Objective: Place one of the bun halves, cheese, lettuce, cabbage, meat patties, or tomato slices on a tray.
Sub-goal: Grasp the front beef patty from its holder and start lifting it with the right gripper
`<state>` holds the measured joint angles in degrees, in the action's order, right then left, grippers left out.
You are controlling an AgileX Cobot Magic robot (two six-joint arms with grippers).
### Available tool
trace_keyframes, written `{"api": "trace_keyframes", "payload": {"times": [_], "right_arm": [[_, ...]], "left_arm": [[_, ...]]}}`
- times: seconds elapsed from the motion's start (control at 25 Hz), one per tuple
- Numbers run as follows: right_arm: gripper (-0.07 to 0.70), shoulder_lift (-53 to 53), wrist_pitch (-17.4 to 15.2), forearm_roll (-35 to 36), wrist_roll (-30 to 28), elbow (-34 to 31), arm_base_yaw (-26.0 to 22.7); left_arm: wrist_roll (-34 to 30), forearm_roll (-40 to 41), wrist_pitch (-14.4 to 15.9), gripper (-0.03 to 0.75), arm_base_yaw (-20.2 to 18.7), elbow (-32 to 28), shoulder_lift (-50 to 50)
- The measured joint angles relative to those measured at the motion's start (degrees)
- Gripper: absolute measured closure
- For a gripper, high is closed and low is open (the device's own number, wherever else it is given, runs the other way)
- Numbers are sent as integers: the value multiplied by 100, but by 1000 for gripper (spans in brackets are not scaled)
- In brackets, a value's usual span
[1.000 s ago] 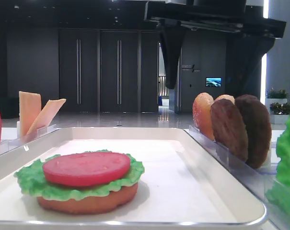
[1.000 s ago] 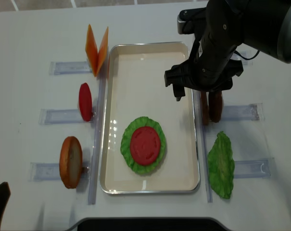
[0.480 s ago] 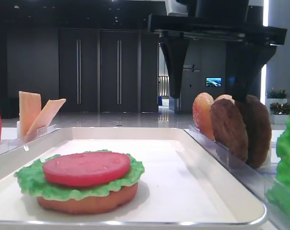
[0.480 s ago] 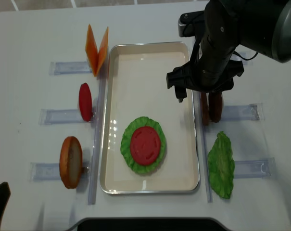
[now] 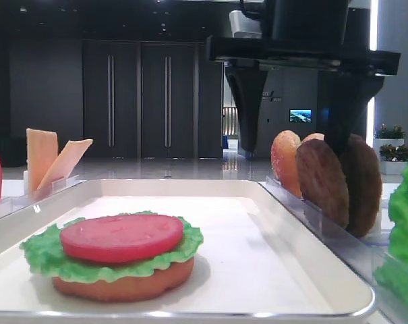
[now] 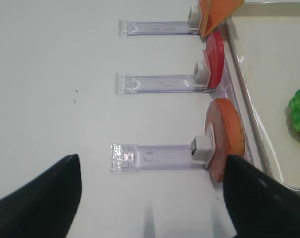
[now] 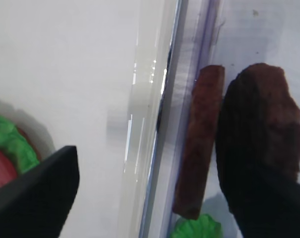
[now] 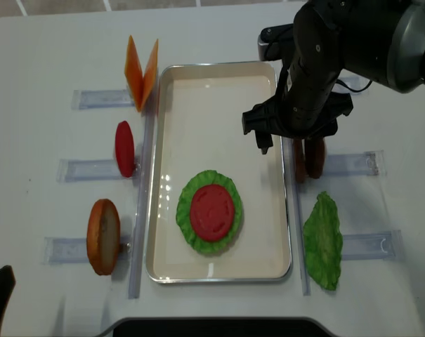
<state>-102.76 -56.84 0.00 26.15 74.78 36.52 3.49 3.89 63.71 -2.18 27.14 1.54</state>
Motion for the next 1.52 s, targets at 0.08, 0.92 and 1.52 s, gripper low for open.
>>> {"api": "trace_keyframes", "payload": {"times": [0.08,0.92,1.52], "right_arm": [[84,-31,0,0,0,0,0],[232,-259,-121,-444,27,4,0],[511,-90,-200,-709,67,4,0]], "left_arm": [[0,0,0,24,0,0,0],[0,0,0,24,0,0,0],[0,0,0,24,0,0,0]]}}
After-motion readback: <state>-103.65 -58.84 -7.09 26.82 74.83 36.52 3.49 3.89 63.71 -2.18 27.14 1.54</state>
